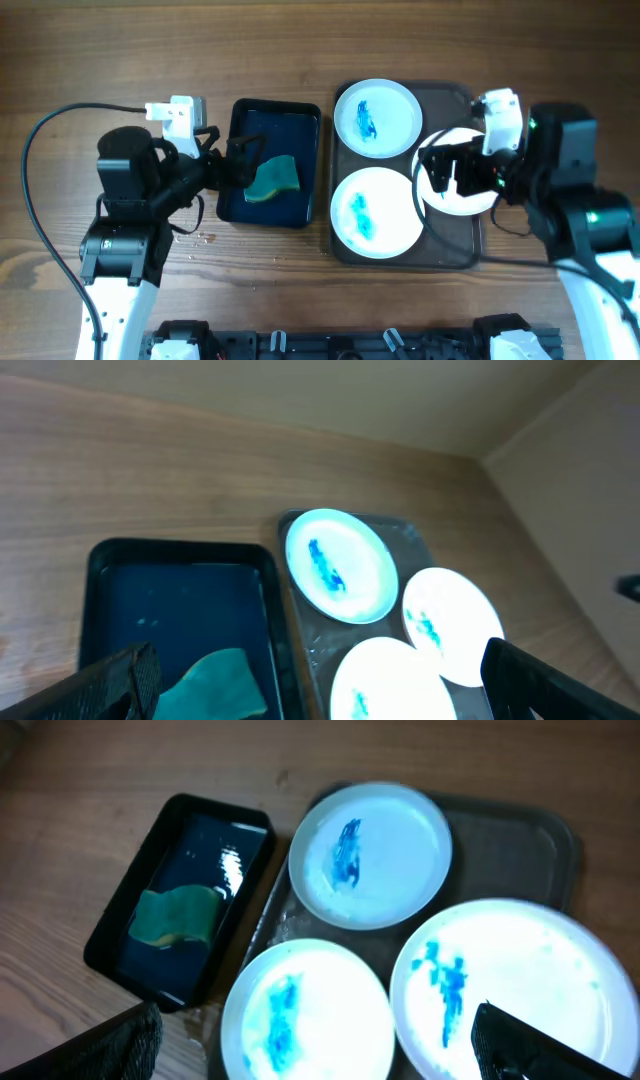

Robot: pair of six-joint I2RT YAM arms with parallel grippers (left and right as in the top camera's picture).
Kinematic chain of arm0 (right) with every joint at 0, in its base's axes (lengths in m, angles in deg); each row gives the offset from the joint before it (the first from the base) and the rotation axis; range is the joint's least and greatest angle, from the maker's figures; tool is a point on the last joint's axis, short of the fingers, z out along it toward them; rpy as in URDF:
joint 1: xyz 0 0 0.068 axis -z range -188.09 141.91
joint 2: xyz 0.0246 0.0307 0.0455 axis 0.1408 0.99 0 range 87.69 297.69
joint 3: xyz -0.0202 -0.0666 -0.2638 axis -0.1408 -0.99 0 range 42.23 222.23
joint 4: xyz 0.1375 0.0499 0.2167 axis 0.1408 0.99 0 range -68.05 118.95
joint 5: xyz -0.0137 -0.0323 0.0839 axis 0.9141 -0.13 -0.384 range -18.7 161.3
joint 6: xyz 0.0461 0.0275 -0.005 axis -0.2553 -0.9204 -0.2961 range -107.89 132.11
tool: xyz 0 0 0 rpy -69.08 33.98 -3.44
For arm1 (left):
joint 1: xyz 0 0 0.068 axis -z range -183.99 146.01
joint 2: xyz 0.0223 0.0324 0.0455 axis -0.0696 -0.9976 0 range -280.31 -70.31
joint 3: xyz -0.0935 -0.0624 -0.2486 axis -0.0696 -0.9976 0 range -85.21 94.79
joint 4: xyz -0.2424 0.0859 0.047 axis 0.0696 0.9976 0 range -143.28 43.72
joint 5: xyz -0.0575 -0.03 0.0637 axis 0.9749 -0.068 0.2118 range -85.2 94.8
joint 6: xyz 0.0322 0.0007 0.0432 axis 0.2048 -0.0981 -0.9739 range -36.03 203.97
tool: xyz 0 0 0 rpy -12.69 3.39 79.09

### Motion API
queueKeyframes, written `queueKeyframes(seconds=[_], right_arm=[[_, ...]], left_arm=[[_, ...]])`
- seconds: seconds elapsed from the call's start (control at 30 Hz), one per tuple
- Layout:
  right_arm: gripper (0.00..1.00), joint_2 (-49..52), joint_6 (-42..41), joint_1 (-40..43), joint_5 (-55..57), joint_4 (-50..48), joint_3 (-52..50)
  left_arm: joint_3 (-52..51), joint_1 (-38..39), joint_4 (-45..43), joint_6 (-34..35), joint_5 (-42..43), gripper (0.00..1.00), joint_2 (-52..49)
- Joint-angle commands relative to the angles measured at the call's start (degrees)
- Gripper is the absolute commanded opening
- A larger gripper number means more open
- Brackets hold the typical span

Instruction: Clean dirty plates on tray and stack at the side

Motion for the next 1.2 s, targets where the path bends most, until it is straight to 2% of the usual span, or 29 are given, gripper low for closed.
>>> queueKeyframes(seconds=[0.0,0.1,0.17,0.3,0.37,0.43,0.6,0.67,0.83,0.97,1.13,1.17], right_arm=[[1.00,2.8,-4.1,-0.1,-3.3,0.2,1.3],[0.99,4.1,-5.9,-0.1,-3.6,1.0,1.2],[0.93,4.9,-8.0,-0.1,-3.6,2.5,1.2],[0.85,8.0,-9.5,-0.9,-3.6,6.7,0.3],[0.78,10.3,-9.7,-2.2,-3.7,7.5,-1.7],[0.74,12.3,-10.7,-3.1,-3.6,7.3,-3.5],[0.68,15.3,-11.3,-4.3,-3.7,5.8,-5.4],[0.68,15.4,-12.1,-4.3,-3.6,5.1,-5.9],[0.68,15.4,-13.0,-4.3,-3.7,4.0,-5.9],[0.68,15.4,-13.7,-4.3,-3.7,3.7,-5.9],[0.68,15.4,-13.8,-4.3,-3.7,3.8,-5.9],[0.68,15.4,-13.8,-4.3,-3.7,3.8,-5.9]], left_arm=[[1.3,-0.5,2.0,4.8,-1.7,1.00,-1.2],[1.3,-0.5,10.9,6.4,-10.4,1.00,-4.0],[1.3,-0.5,15.6,6.4,-15.4,1.00,-6.6],[1.3,-0.5,19.8,7.3,-16.9,1.00,-13.5],[1.3,-0.4,18.8,7.3,-16.7,1.00,-17.2],[1.3,0.0,16.7,7.3,-15.4,1.00,-19.4],[1.3,0.9,7.3,7.8,-4.3,1.00,-20.1],[1.4,2.4,6.1,9.9,-6.7,1.00,-20.1],[1.4,9.0,8.7,10.3,-21.0,0.97,-23.4],[1.4,12.2,7.5,12.5,-22.8,0.86,-29.7],[2.4,12.5,4.1,14.6,-22.8,0.74,-38.4],[2.9,12.5,3.7,14.6,-22.8,0.69,-40.2]])
